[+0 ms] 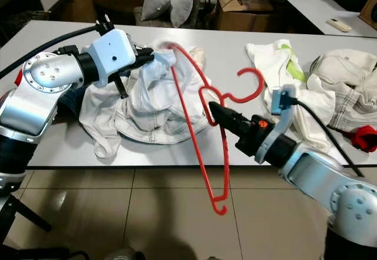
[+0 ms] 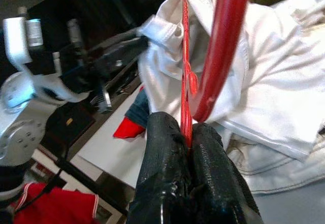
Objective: Hang hanger
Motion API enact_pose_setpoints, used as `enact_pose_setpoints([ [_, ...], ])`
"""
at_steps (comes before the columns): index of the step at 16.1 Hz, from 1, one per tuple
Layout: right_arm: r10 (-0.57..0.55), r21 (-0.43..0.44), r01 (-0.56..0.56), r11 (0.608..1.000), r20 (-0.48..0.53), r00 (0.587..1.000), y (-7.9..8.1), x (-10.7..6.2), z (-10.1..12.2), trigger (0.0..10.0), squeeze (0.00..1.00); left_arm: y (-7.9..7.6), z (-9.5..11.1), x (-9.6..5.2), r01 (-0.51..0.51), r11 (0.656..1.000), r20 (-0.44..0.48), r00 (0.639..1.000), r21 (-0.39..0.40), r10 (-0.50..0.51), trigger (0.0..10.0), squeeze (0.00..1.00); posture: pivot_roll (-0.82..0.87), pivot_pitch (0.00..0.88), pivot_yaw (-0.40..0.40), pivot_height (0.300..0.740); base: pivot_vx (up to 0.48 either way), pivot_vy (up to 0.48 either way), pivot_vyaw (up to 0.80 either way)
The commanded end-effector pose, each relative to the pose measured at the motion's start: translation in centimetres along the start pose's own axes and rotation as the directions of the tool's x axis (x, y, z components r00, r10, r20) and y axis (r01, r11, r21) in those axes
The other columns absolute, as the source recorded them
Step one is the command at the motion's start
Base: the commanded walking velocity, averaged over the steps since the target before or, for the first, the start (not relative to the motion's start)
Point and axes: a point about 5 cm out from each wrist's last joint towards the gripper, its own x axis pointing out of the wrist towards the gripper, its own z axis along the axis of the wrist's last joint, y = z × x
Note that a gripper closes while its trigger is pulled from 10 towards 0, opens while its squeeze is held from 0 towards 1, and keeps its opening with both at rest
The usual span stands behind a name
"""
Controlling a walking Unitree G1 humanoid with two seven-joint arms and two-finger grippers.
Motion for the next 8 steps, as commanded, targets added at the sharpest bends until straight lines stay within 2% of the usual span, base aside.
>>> enact_pose_setpoints([
  [1, 0.037, -0.014, -0.037, 0.999, -0.014, 0.999, 0.6, -0.7, 0.1, 10.0, 0.00, -0.3, 0.0, 0.2, 0.007, 1.000, -0.003, 1.000, 0.010, -0.007, 0.0, 0.00, -0.09, 0.000, -0.014, 0.740, 0.000, 0.000, 0.00],
  [5, 0.060, -0.046, -0.063, 0.997, -0.057, 0.997, 1.2, -1.8, 0.2, 10.0, 0.00, -0.3, -0.8, -0.1, 0.004, 1.000, -0.046, 0.999, 0.012, -0.004, 0.0, 0.00, -0.09, 0.000, -0.017, 0.740, 0.000, 0.000, 0.00],
  [7, 0.026, -0.046, -0.029, 0.999, -0.062, 0.998, 0.8, -1.9, 0.1, 10.0, 0.00, -0.1, -0.9, -0.2, -0.003, 1.000, -0.052, 0.999, 0.012, 0.003, 0.0, 0.00, -0.09, 0.000, -0.014, 0.740, 0.000, 0.000, 0.00],
  [8, -0.016, -0.027, 0.015, 1.000, -0.040, 0.999, 0.0, -1.7, 0.3, 10.0, 0.00, -0.2, -0.7, -0.3, 0.017, 1.000, -0.041, 0.999, 0.020, -0.016, 0.0, 0.00, -0.09, 0.000, -0.014, 0.740, 0.000, 0.000, 0.00],
])
